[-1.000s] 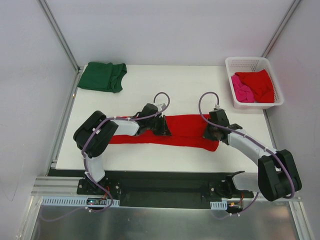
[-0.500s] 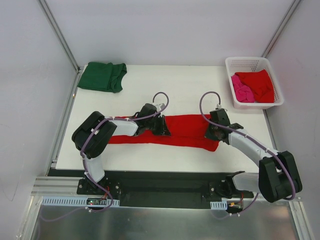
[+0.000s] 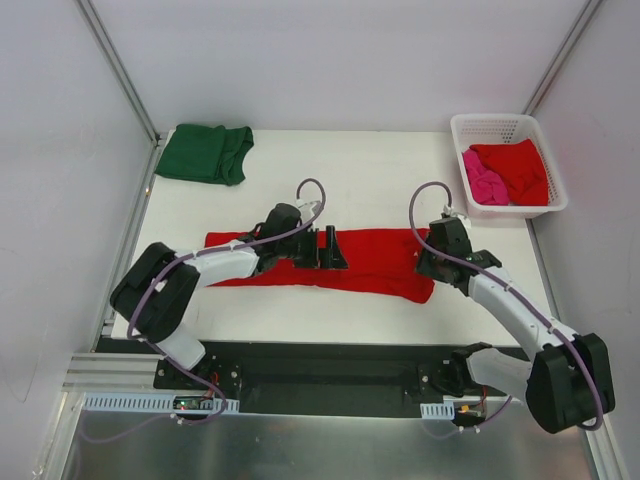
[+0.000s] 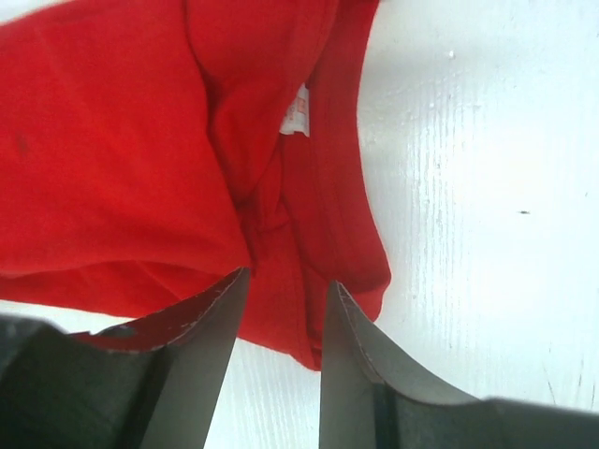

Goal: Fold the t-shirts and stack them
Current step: Fold the tshirt

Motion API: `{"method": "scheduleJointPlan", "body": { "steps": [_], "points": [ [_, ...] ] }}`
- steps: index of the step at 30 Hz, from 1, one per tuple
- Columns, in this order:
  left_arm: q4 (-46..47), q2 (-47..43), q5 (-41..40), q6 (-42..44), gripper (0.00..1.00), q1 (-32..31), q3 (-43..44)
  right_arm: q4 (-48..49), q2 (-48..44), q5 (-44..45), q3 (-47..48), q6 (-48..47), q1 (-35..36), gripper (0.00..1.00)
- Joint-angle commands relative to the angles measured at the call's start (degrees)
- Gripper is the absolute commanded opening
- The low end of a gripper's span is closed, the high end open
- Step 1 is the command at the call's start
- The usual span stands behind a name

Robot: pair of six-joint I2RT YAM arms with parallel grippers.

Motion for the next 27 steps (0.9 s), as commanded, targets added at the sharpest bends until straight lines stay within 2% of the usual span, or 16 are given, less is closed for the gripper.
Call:
{"method": "scheduleJointPlan", "body": {
  "steps": [1, 6, 9, 10, 11, 13, 15, 16, 19, 25, 27],
  "points": [
    [-3.78, -7.9, -0.34, 2.9, 0.99, 0.36, -0.62, -2.92, -4.12, 0.54, 3.4, -1.59, -0.37, 0.43],
    [-5.46, -12.83, 0.19, 2.64, 0.99, 0.45, -0.18, -0.56, -4.66, -3.5, 2.87, -2.47, -0.37, 0.39],
    [-7.21, -14.68, -0.68, 3.42, 0.99, 0.36, 0.52, 2.69, -2.12, -8.68, 2.26, -2.73, -0.37, 0.25],
    [-8.09, -15.03, -1.38, 4.47, 0.99, 0.45, 0.87, 3.75, -1.41, -10.87, 1.91, -2.82, -0.37, 0.16],
    [-10.01, -15.64, -3.22, 5.09, 0.98, 0.37, 1.13, 6.11, -0.71, -13.59, 1.47, -2.82, -0.19, 0.12],
    [-12.48, -16.0, -5.16, 6.84, 0.9, 0.54, 1.83, 7.62, 1.48, -15.37, 1.64, -2.04, -0.19, 0.01],
    [-14.33, -16.52, -6.74, 7.73, 0.74, 0.54, 1.84, 8.33, 2.46, -16.42, 2.16, -1.94, -0.1, 0.01],
    [-14.77, -16.7, -7.36, 8.17, 0.56, 0.63, 1.75, 8.68, 3.07, -16.87, 2.25, -1.77, -0.02, 0.01],
    [-16.09, -17.14, -9.82, 9.14, 0.37, 0.63, 1.05, 8.6, 3.6, -18.09, 3.04, -1.68, 0.25, 0.01],
    [-19.08, -15.74, -14.13, 12.91, 0.33, 1.68, 1.13, 7.54, 5.1, -21.0, 4.36, -2.03, 3.32, 0.01],
    [-19.35, -14.33, -14.4, 13.71, 0.24, 2.38, 1.66, 7.54, 5.8, -20.39, 4.36, -1.94, 5.33, 0.01]
  ]
}}
